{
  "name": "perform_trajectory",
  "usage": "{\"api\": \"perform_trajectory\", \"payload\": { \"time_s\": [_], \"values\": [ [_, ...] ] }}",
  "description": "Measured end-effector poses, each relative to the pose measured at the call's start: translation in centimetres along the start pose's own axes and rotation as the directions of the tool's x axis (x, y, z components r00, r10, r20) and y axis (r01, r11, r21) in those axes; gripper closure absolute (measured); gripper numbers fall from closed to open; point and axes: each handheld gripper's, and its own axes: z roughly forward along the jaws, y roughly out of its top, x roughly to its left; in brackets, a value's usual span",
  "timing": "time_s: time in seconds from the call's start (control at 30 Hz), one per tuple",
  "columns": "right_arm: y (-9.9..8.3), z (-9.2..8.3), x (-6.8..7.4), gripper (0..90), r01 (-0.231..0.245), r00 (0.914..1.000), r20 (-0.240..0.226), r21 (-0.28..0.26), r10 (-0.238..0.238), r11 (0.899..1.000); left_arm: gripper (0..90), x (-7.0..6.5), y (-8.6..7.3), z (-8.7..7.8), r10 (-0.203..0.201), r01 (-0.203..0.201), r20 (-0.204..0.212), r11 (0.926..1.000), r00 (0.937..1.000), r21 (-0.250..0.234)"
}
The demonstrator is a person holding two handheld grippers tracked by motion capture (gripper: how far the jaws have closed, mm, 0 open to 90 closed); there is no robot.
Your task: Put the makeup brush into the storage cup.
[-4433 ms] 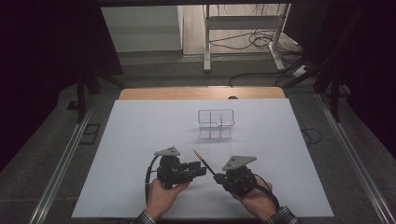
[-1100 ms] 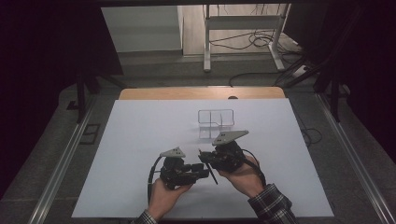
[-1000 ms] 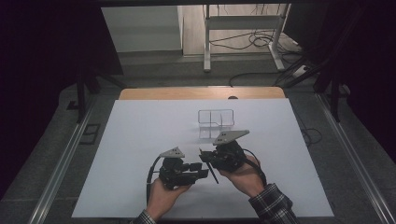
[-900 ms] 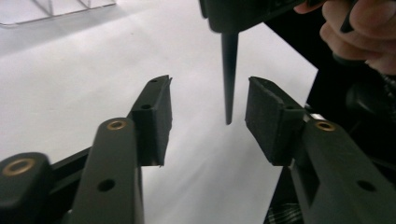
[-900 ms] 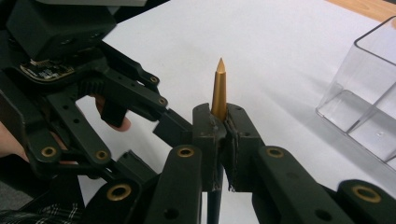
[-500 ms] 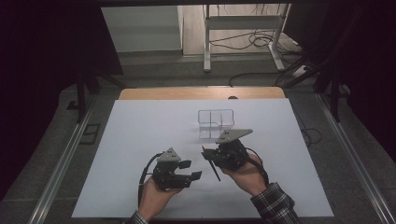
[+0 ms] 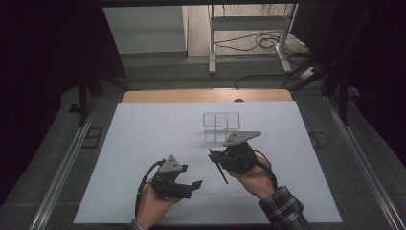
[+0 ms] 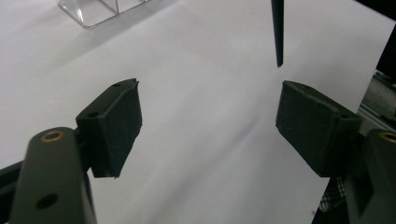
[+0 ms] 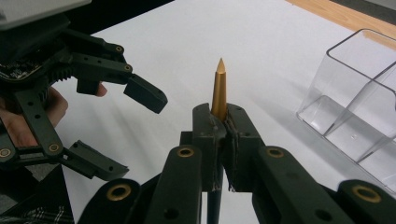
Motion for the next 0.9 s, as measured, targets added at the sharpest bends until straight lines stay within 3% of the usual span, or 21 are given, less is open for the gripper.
{"api": "perform_trajectory", "payload": {
  "time_s": [0.27, 0.37, 0.57, 0.9],
  "values": [
    [0.2, -0.1, -0.2, 83.0, 0.011, 0.9999, 0.005, -0.006, -0.011, 1.0, 14.1, 0.0, -0.5, -0.8, 0.031, -0.029, -0.054, 0.999, 0.998, 0.034],
    [0.4, 0.0, -0.4, 83.0, 0.01, 0.9999, 0.007, -0.011, -0.01, 1.0, 9.8, 0.4, -0.9, -1.4, 0.014, -0.011, -0.084, 0.9991, 0.9963, 0.042],
    [0.8, 0.0, -0.6, 83.1, 0.011, 0.9999, 0.011, -0.021, -0.011, 1.0, 6.8, 0.9, -1.6, -2.3, -0.011, 0.015, -0.103, 0.9991, 0.9946, 0.039],
    [1.7, 0.1, -1.1, 83.1, 0.005, 0.9998, 0.019, -0.037, -0.005, 0.999, 3.8, 1.1, -2.5, -3.0, -0.015, 0.021, -0.131, 0.9987, 0.9913, 0.046]
  ]
}}
